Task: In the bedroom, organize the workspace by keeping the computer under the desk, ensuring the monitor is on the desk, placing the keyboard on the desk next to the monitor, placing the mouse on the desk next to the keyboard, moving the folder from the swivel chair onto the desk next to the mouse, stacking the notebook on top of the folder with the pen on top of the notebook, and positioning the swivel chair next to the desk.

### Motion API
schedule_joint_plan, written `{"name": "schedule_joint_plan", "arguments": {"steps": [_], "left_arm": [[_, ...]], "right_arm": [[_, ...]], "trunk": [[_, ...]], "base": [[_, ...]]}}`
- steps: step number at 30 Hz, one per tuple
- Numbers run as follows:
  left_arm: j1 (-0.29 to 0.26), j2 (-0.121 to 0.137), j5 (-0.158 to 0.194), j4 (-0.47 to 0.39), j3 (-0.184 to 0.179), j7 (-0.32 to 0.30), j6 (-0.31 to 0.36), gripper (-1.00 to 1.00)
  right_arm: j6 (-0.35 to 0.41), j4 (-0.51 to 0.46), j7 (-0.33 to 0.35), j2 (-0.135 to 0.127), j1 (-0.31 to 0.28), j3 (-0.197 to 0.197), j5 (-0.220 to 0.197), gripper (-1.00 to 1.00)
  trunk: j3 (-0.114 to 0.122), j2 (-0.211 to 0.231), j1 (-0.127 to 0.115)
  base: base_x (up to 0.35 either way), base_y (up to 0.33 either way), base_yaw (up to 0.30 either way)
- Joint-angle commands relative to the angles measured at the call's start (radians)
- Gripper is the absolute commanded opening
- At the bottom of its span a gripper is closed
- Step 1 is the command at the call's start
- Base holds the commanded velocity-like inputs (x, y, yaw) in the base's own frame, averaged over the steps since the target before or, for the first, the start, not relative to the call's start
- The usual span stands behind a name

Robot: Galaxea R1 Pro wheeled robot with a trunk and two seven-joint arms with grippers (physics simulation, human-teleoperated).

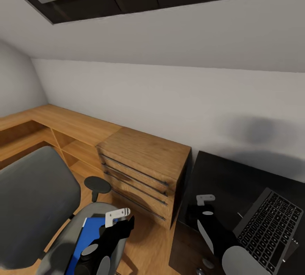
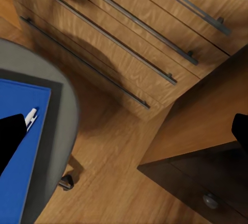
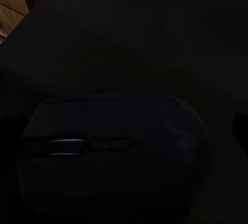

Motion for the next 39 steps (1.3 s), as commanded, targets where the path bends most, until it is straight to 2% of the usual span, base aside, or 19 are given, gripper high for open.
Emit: {"name": "schedule_joint_plan", "arguments": {"steps": [1,14,18,20,27,31,33,34,37,39], "left_arm": [[-0.001,0.000,0.010,-0.001,-0.001,0.009,0.003,1.00],[-0.001,0.000,0.010,-0.001,0.000,0.009,0.003,1.00],[-0.001,0.000,0.010,-0.001,0.000,0.009,0.003,1.00],[-0.001,0.000,0.010,0.000,0.000,0.009,0.003,1.00],[-0.001,0.000,0.009,0.002,0.000,0.009,0.002,1.00],[-0.001,0.000,0.008,0.003,0.001,0.009,0.002,1.00],[-0.001,0.000,0.008,0.003,0.001,0.009,0.002,1.00],[-0.001,0.000,0.008,0.003,0.001,0.009,0.002,1.00],[-0.001,0.000,0.007,0.003,0.002,0.009,0.002,1.00],[-0.001,0.000,0.007,0.003,0.002,0.009,0.002,1.00]], "right_arm": [[0.009,-0.002,-0.002,0.000,0.000,0.002,0.008,1.00],[0.003,-0.013,-0.001,0.001,0.000,0.005,0.007,1.00],[0.003,-0.055,-0.001,0.003,0.000,0.006,0.007,1.00],[0.008,-0.127,-0.001,0.007,0.003,0.006,0.006,1.00],[0.010,-0.173,-0.001,0.007,0.006,0.006,0.004,1.00],[0.044,-0.282,-0.001,0.008,0.022,0.006,0.004,1.00],[0.112,-0.384,-0.001,0.009,0.064,0.007,0.002,1.00],[0.161,-0.470,-0.001,0.010,0.102,0.008,0.000,1.00],[0.227,-0.609,-0.001,0.013,0.163,0.009,-0.002,1.00],[0.254,-0.654,0.000,0.017,0.183,0.009,-0.003,1.00]], "trunk": [[-0.001,-0.001,0.000],[-0.001,-0.001,0.000],[-0.001,-0.001,0.000],[-0.001,-0.001,0.000],[-0.001,-0.001,0.000],[-0.001,-0.001,0.000],[-0.001,-0.001,0.000],[-0.001,-0.001,0.000],[-0.001,-0.001,0.000],[-0.001,-0.001,0.000]], "base": [[0.000,0.000,0.000],[0.000,0.000,0.000],[0.000,0.000,0.000],[0.000,0.000,0.000],[0.000,0.000,0.000],[0.000,0.000,0.000],[0.000,0.000,0.000],[0.000,0.000,0.000],[0.000,0.000,0.000],[0.000,0.000,0.000]]}}
